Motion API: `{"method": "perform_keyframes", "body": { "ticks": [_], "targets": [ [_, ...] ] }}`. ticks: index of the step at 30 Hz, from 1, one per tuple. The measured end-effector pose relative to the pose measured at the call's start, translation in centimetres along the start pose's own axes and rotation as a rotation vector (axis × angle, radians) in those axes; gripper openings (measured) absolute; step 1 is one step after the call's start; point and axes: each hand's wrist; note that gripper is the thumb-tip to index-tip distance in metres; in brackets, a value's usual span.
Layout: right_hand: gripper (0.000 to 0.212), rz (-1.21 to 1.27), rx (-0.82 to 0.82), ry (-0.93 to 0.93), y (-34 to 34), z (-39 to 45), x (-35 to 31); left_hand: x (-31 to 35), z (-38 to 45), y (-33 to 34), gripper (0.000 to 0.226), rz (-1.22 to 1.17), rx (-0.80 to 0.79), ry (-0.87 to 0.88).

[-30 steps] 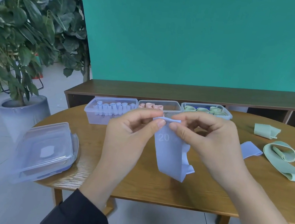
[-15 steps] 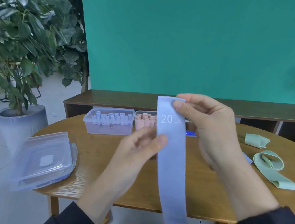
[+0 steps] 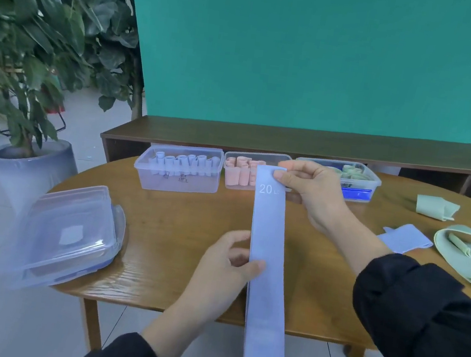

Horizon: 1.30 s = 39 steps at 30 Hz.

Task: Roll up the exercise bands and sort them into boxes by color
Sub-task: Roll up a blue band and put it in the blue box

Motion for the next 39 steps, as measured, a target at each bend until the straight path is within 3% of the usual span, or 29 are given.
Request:
{"method": "perform_keyframes", "body": {
  "ticks": [3, 7, 14, 19, 23, 28, 34, 39],
  "targets": [
    [0.014, -0.024, -0.025, 0.052, 0.0, 2.1, 2.6, -1.4, 1.6, -0.9, 0.053, 0.145, 0.068, -0.011],
    [0.016, -0.063, -0.046, 0.104, 0.0, 4.4, 5.7, -2.1, 2.9, -1.7, 0.050, 0.225, 0.097, 0.033],
    [0.022, -0.193, -0.025, 0.123, -0.7, 6.7, 10.5, -2.7, 4.5, -2.6, 0.052, 0.194, 0.190, 0.034],
    [0.063, -0.517, -0.113, 0.087, -1.4, 6.8, 11.2, -3.0, 4.6, -2.5, 0.050, 0.283, 0.182, 0.055],
    [0.077, -0.728, -0.187, 0.097, -1.7, 3.6, 9.9, -2.7, 4.0, -2.4, 0.041, 0.331, 0.169, 0.077],
    [0.075, -0.925, -0.245, 0.037, -2.3, -4.8, 7.1, -2.6, 3.2, -2.1, 0.024, 0.355, 0.117, 0.105],
    [0.050, -0.723, -0.225, -0.009, -4.0, -12.8, 5.6, -2.8, 1.2, -1.8, 0.016, 0.300, 0.082, 0.107],
    [0.030, -0.715, -0.370, -0.206, -4.7, -14.6, 5.6, -2.6, -1.6, -1.8, 0.012, 0.269, -0.004, 0.214]
  ]
}}
Point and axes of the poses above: each hand's wrist, its own z-axis towards the middle knuckle, its own y-axis out of the palm, x = y × z, and after that the axes turned 1 degree about z, right-handed
